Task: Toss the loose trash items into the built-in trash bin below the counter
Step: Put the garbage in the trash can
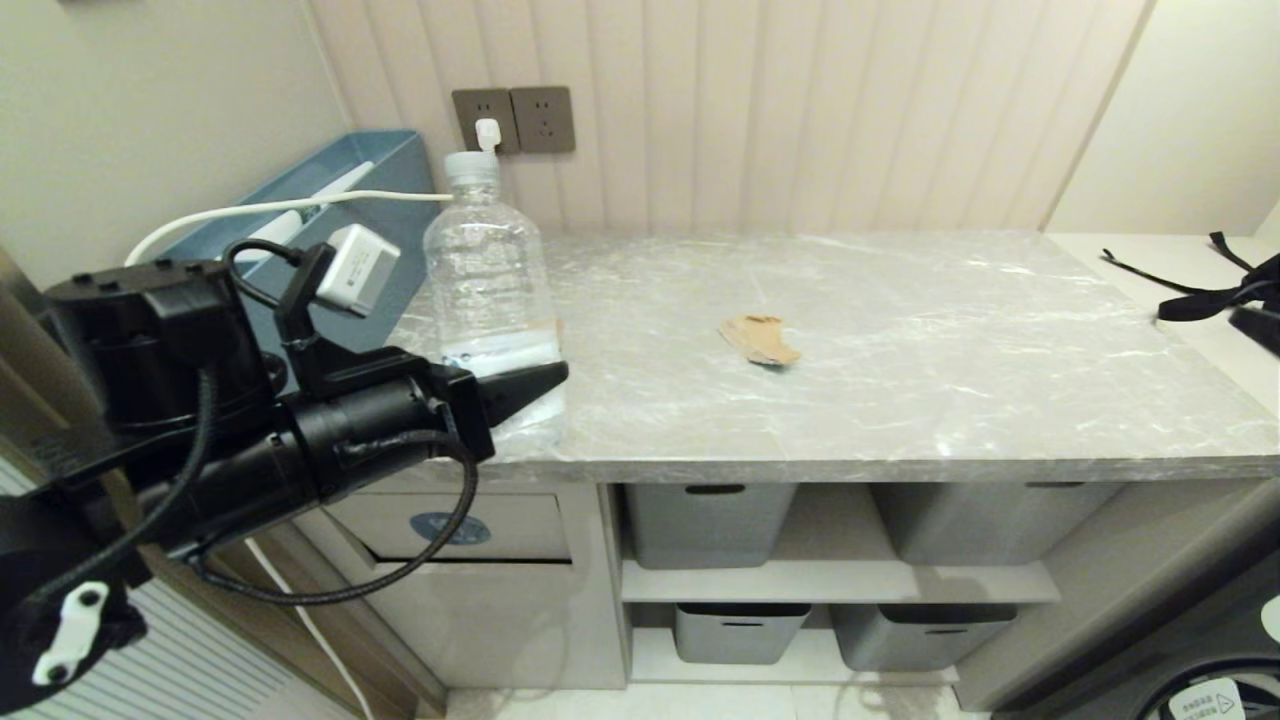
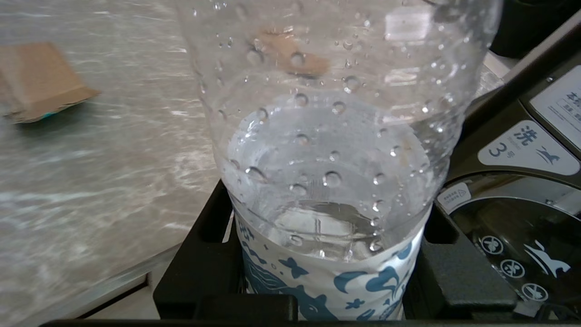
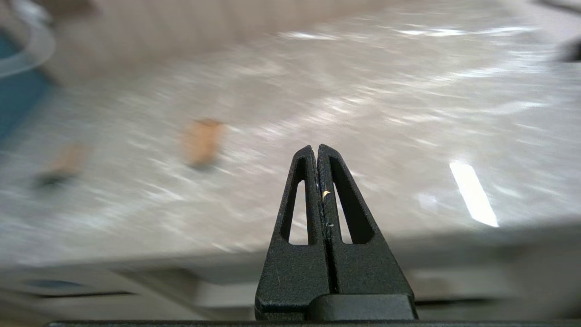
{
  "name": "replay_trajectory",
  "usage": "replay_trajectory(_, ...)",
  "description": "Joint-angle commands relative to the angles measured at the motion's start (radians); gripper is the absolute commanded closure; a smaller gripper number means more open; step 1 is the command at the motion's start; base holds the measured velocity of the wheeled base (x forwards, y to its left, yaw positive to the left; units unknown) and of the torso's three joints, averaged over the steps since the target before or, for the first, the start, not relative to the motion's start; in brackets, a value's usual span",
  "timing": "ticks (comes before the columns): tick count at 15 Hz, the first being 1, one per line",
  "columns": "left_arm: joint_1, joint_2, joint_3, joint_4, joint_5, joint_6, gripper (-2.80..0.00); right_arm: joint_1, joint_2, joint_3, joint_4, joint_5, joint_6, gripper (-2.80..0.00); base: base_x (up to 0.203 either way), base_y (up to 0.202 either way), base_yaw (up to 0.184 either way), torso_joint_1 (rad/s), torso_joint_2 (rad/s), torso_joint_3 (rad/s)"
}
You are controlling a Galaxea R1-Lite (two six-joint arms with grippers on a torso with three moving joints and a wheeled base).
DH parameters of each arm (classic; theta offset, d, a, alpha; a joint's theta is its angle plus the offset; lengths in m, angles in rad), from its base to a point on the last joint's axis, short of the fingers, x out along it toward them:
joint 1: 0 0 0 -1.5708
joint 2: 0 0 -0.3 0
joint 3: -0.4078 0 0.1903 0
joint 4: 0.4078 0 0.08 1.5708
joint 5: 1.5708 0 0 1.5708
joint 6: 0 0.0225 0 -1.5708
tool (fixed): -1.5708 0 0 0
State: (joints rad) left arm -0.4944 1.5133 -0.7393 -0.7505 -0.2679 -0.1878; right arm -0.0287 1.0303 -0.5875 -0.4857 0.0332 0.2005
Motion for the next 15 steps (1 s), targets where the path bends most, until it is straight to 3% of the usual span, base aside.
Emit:
replay_trajectory(1,0.027,-0.065,0.048,-0.004,-0.002,-0.001,0.00,-0.083,-0.235,0.195,0.000,-0.002,-0.138,0.00,0.000,0.000,0.000,0.000,0.00,0.000)
replay_trajectory(4,0.046,-0.144,0.123,-0.003,-0.001,0.005,0.00,-0.110,-0.509,0.452,0.066,0.018,-0.280,0.00,0.000,0.000,0.000,0.000,0.00,0.000)
replay_trajectory(7,0.053,-0.258,0.250,0.006,0.001,0.045,0.00,-0.119,-0.738,0.545,0.238,0.108,-0.336,0.00,0.000,0.000,0.000,0.000,0.00,0.000)
replay_trajectory(9,0.074,-0.369,0.349,0.008,0.008,0.057,0.00,-0.123,-0.754,0.568,0.392,0.156,-0.362,0.00,0.000,0.000,0.000,0.000,0.00,0.000)
replay_trajectory(11,0.136,-0.444,0.440,0.008,0.037,0.059,0.00,-0.124,-0.750,0.526,0.568,0.137,-0.359,0.00,0.000,0.000,0.000,0.000,0.00,0.000)
replay_trajectory(13,0.158,-0.471,0.469,0.010,0.079,0.065,0.00,-0.125,-0.750,0.520,0.581,0.125,-0.307,0.00,0.000,0.000,0.000,0.000,0.00,0.000)
replay_trajectory(15,0.163,-0.476,0.510,0.011,0.188,0.097,0.00,-0.125,-0.750,0.522,0.579,0.117,-0.265,0.00,0.000,0.000,0.000,0.000,0.00,0.000)
